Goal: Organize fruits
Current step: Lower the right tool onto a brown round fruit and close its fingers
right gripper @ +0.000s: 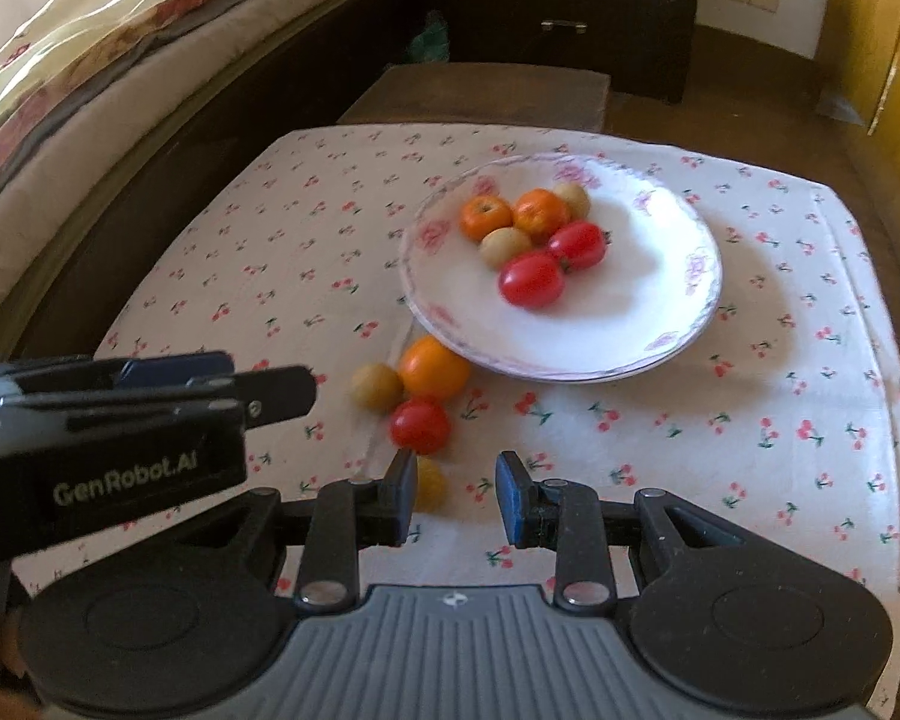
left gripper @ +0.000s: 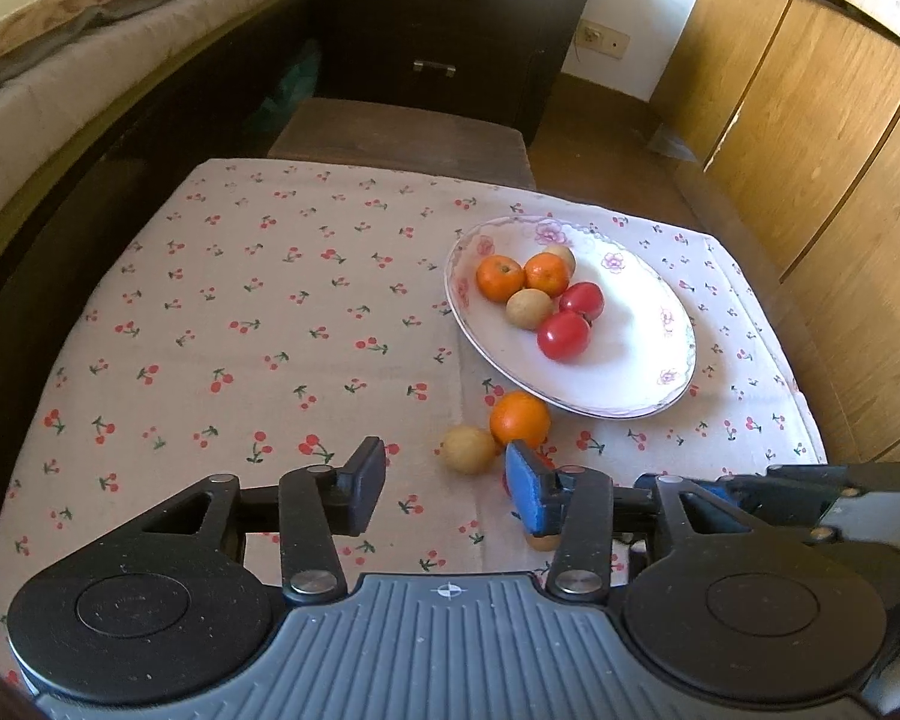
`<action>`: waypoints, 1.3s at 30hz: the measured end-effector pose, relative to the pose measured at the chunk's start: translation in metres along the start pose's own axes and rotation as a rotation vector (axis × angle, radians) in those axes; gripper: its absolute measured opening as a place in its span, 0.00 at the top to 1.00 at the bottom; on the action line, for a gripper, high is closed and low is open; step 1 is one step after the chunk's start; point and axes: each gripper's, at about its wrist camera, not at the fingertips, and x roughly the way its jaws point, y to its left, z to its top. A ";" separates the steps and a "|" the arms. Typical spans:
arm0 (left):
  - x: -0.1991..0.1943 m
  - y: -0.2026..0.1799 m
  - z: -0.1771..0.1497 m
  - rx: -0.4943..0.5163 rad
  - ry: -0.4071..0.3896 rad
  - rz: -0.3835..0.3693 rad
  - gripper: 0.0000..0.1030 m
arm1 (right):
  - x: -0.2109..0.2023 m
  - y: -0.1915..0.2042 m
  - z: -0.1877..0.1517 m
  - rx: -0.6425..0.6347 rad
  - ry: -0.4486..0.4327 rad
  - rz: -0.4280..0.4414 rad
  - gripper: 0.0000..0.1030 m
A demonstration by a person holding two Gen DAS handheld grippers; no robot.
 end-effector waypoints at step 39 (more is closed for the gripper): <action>0.042 -0.009 0.008 -0.023 0.074 -0.027 0.52 | 0.009 -0.021 -0.006 0.002 0.039 0.024 0.74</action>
